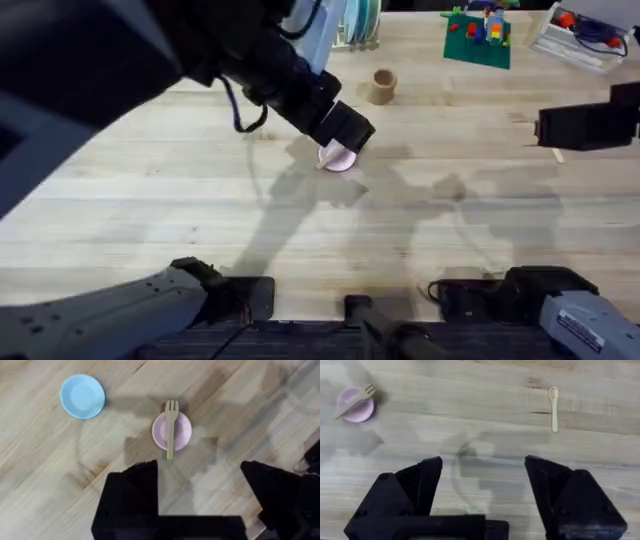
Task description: Pick up a utensil and set it on the pink plate, then put the other utensil in the container.
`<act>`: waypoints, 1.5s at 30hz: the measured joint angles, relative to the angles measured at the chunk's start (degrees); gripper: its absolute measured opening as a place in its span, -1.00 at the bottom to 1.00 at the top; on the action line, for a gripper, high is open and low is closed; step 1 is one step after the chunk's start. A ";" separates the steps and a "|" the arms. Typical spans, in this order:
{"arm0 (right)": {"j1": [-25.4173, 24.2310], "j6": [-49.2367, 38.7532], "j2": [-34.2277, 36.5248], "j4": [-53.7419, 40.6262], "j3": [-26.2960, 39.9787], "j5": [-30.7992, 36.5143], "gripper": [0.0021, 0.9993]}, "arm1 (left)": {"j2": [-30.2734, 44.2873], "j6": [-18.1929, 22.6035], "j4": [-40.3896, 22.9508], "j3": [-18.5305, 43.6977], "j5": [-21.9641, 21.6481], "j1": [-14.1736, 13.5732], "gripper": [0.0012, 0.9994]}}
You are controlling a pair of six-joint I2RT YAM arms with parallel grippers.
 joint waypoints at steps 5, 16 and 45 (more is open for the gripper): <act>0.00 0.00 0.00 0.00 0.02 0.00 0.99 | -5.45 -0.21 1.91 -3.57 -0.22 0.00 0.99; -0.15 -0.53 0.00 -0.07 0.00 0.01 0.99 | -29.82 -3.49 19.80 -25.73 -0.22 0.00 0.99; -28.07 -25.80 20.29 7.63 0.00 -5.42 0.99 | -31.56 -6.46 32.82 -34.69 -0.22 0.00 0.99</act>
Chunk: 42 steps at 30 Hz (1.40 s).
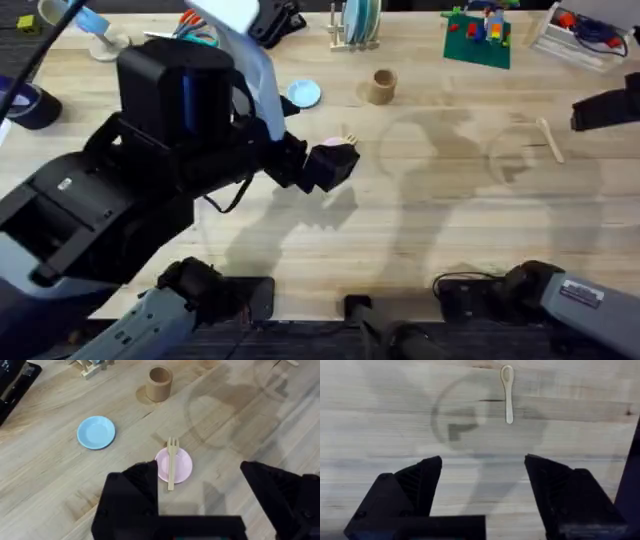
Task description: Pick up a utensil and set it on the pink plate, then put the other utensil in the container.
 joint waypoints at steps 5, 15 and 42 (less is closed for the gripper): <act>-0.98 -3.48 6.11 3.19 0.00 -0.18 0.99 | 0.00 0.00 0.01 0.00 0.00 0.00 0.99; -1.54 -7.30 16.73 9.57 0.00 -0.22 0.99 | 0.00 0.00 -0.30 0.00 0.00 0.00 0.99; -2.05 -7.65 33.98 23.72 0.00 -0.22 0.99 | 0.00 0.00 -0.39 0.00 0.00 0.00 0.99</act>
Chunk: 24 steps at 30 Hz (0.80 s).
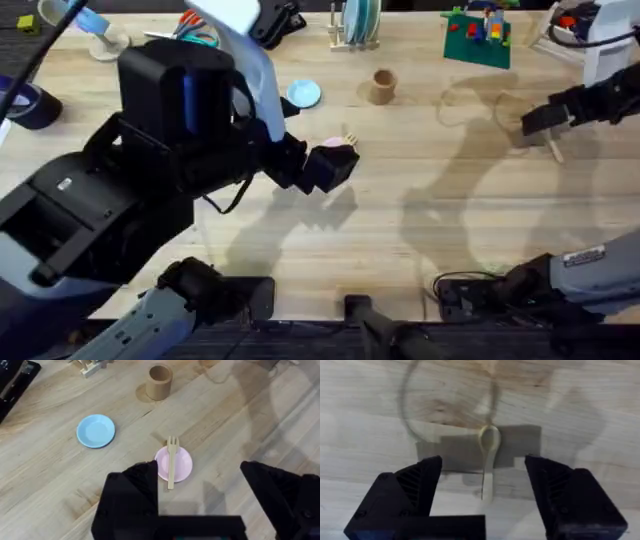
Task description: Pick up a utensil and set it on the pink plate, then put the other utensil in the container.
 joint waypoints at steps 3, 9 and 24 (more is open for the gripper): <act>0.00 0.00 1.92 0.46 0.00 0.00 0.99 | 0.00 -0.02 0.02 0.00 0.00 0.00 0.99; -0.15 0.00 2.82 0.59 0.32 -0.82 0.99 | 0.00 -0.01 0.00 0.00 -0.01 0.00 0.99; -0.33 0.04 3.23 -1.24 0.85 -0.85 0.99 | 0.00 -0.02 0.00 0.00 0.00 0.00 0.99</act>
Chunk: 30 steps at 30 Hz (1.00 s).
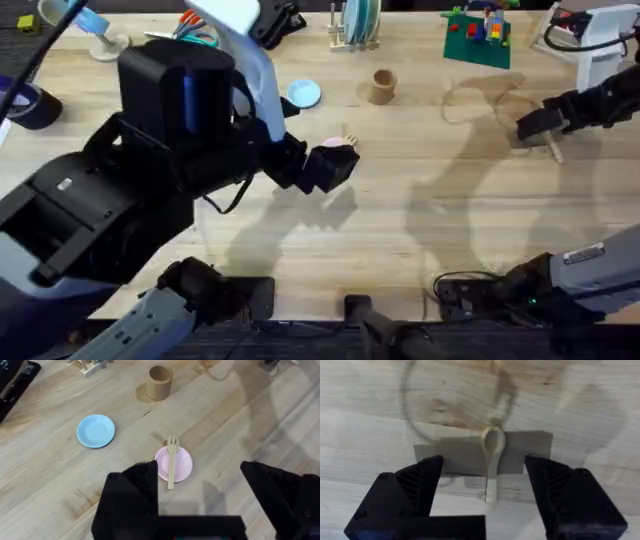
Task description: Pick up a utensil and set it on the pink plate, then put the other utensil in the container.
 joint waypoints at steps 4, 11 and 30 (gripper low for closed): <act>0.00 0.01 0.00 -0.38 0.06 0.00 0.99 | 0.00 0.02 0.00 0.00 0.00 0.00 0.99; -0.40 -0.03 0.00 -0.99 0.07 -0.19 0.99 | 0.00 0.02 0.00 0.00 0.00 0.00 0.99; -3.04 -0.87 0.22 -1.82 0.21 -0.74 0.97 | 0.00 0.02 0.00 0.00 0.00 0.00 0.99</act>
